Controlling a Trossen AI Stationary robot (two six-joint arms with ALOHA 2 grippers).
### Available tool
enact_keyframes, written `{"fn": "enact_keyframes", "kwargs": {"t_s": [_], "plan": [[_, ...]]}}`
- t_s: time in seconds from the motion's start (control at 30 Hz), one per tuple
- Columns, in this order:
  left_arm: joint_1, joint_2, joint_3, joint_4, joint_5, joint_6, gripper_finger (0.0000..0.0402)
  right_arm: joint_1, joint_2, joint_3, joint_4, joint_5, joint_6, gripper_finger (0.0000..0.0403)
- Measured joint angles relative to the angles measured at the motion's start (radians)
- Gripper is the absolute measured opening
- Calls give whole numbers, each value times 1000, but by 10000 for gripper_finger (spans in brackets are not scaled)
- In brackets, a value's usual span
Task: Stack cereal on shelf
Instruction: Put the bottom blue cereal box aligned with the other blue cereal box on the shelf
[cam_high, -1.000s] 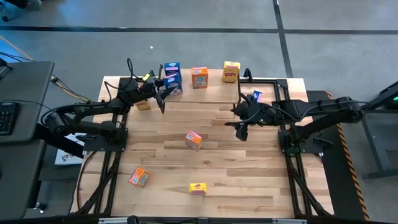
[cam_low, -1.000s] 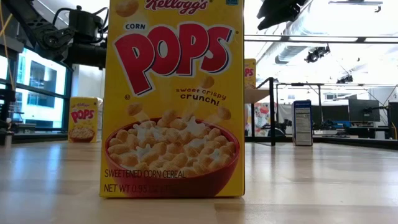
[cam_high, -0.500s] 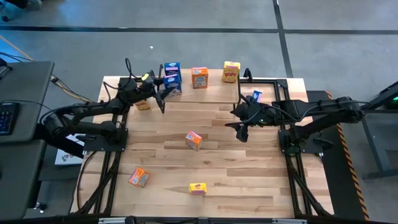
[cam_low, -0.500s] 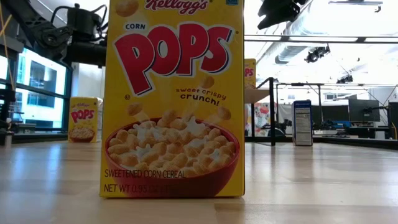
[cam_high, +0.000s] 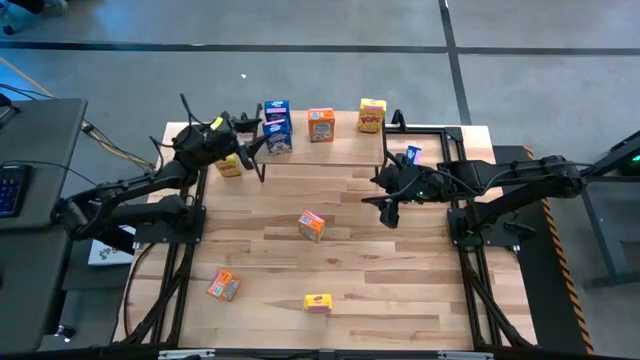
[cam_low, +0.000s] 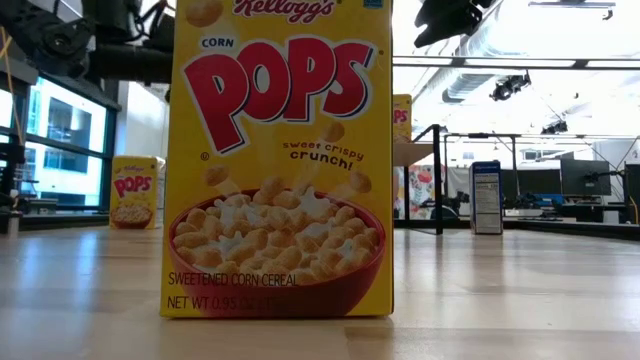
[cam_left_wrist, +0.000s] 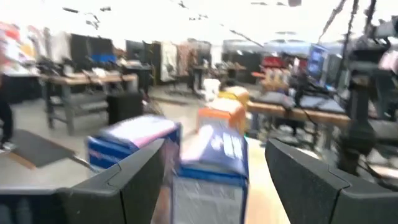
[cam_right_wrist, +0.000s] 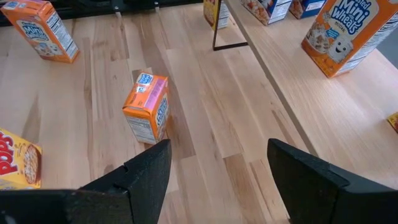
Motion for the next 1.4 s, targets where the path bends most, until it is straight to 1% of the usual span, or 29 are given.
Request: {"fn": "enact_keyframes", "kwargs": {"t_s": [0.13, 0.27, 0.37, 0.6, 0.8, 0.93, 1.03, 1.1, 1.2, 1.4], "plan": [[0, -50, 0, 0, -107, -24, 267, 0, 0, 0, 0, 0, 0, 259], [0, -86, 0, -45, -113, -18, 267, 0, 0, 0, 0, 0, 0, 259], [-1, -98, 0, -59, -60, -18, 267, 0, 0, 0, 0, 0, 0, 259], [-11, -97, 0, -88, 160, -26, 267, 0, 0, 0, 0, 0, -7, 259], [-71, -97, 0, -170, 212, 18, 267, 0, 0, 0, 3, 0, -7, 259], [-109, -96, 0, -251, 210, 34, 267, 0, 0, 0, 4, 0, -8, 259], [-132, -96, 0, -267, 198, 36, 267, 0, 0, 0, 4, 0, -8, 259], [-146, -87, 0, -266, 159, 36, 267, 0, 0, 0, 4, 0, -8, 259], [-160, -61, 0, -271, 71, 26, 267, 0, 0, 0, 4, 0, -8, 259], [-160, 25, 0, -267, 36, 2, 267, 0, 0, 0, 4, 0, -8, 259]]}}
